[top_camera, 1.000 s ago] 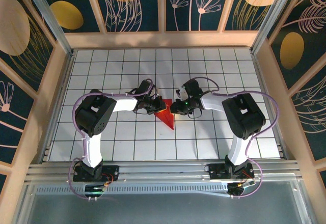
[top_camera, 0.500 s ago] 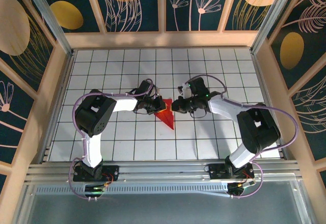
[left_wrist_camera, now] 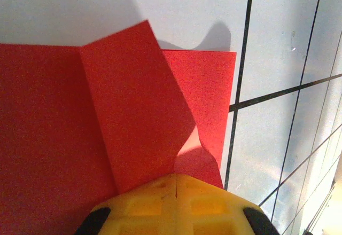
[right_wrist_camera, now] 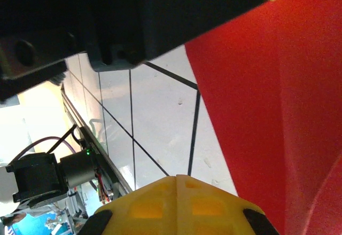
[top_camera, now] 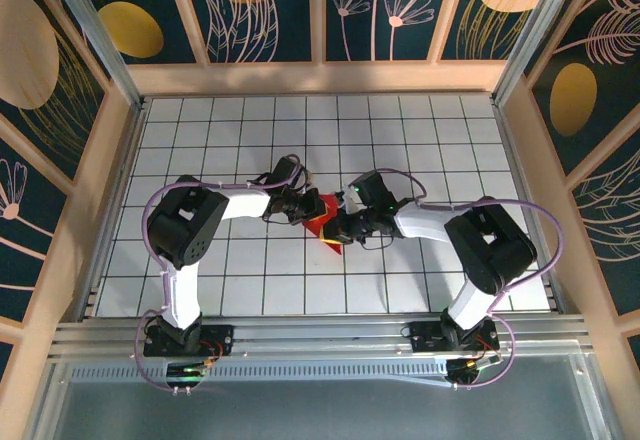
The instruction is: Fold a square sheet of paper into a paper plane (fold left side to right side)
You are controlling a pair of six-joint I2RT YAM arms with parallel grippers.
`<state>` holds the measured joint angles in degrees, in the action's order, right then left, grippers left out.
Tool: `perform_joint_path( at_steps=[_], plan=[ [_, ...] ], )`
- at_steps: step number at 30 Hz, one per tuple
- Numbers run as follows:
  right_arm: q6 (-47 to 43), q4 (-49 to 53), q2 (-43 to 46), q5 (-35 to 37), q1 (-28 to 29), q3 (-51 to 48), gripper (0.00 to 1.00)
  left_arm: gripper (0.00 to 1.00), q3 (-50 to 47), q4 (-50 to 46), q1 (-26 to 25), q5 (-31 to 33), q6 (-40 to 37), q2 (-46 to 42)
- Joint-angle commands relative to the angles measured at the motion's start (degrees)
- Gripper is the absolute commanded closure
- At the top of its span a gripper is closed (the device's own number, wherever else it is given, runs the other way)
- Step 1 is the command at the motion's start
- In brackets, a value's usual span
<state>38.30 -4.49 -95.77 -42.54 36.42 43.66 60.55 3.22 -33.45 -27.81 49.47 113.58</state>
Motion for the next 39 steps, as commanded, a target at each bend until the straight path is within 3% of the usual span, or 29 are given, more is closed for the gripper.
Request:
perform_joint_path(
  at_steps=[1,39],
  plan=[
    [1.0,-2.4,0.5,1.2,-0.9,-2.2,1.0,1.0,-1.3,-7.1,-0.3,5.2,-1.4,3.5],
    [-0.3,-3.5,-1.5,0.5,-0.8,-7.8,1.0,1.0,-1.8,-7.0,-0.3,5.4,-1.2,3.4]
  ],
)
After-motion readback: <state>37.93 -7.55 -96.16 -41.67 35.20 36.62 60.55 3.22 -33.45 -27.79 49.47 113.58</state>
